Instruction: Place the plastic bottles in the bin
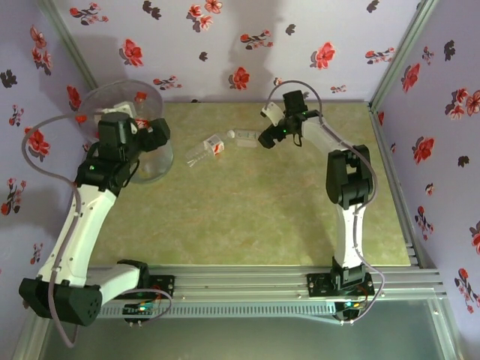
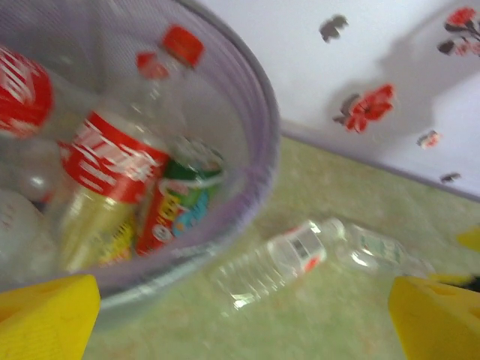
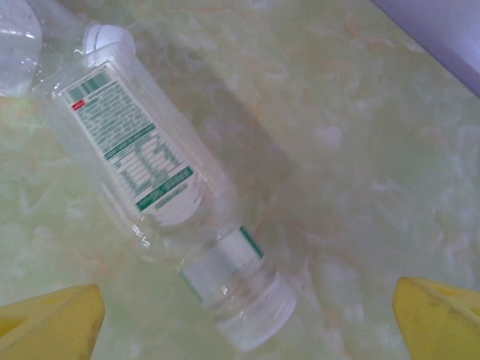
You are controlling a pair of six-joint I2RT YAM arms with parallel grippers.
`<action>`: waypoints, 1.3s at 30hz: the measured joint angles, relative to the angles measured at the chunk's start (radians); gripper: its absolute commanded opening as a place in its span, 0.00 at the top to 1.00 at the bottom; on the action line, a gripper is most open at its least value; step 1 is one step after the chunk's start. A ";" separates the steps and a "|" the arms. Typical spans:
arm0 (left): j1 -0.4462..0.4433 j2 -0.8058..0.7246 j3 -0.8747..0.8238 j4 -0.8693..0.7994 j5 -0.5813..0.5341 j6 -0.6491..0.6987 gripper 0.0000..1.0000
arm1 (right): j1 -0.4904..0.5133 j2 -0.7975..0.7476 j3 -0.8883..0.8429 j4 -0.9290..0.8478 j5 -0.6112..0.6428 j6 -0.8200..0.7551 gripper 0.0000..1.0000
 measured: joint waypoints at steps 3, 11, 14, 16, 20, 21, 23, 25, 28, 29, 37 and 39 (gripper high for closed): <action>-0.037 -0.018 -0.041 0.001 0.077 -0.055 0.01 | -0.003 0.062 0.077 -0.042 -0.022 -0.042 0.01; -0.056 -0.068 -0.200 0.051 0.216 -0.203 0.02 | 0.000 0.192 0.206 -0.127 -0.044 -0.098 0.01; -0.060 -0.079 -0.243 0.079 0.236 -0.245 0.03 | 0.005 0.224 0.224 -0.156 -0.043 -0.111 0.02; -0.060 -0.082 -0.260 0.094 0.243 -0.261 0.03 | 0.009 0.238 0.228 -0.167 -0.043 -0.115 0.07; -0.061 -0.082 -0.267 0.109 0.251 -0.279 0.03 | 0.023 0.263 0.236 -0.198 -0.043 -0.118 0.17; -0.061 -0.082 -0.267 0.113 0.252 -0.281 0.03 | 0.026 0.265 0.236 -0.204 -0.043 -0.119 0.20; -0.061 -0.082 -0.267 0.122 0.254 -0.285 0.03 | 0.034 0.265 0.236 -0.216 -0.043 -0.122 0.23; -0.061 -0.082 -0.268 0.128 0.254 -0.288 0.03 | 0.041 0.265 0.236 -0.216 -0.041 -0.123 0.31; -0.061 -0.082 -0.276 0.133 0.254 -0.292 0.03 | 0.049 0.265 0.236 -0.217 -0.035 -0.132 0.40; -0.061 -0.082 -0.279 0.133 0.254 -0.293 0.03 | 0.052 0.265 0.236 -0.216 -0.034 -0.133 0.41; -0.061 -0.082 -0.286 0.148 0.254 -0.303 0.03 | 0.060 0.227 0.169 -0.208 -0.020 -0.137 0.55; -0.061 -0.082 -0.286 0.155 0.254 -0.307 0.03 | 0.060 0.195 0.118 -0.203 -0.018 -0.135 0.62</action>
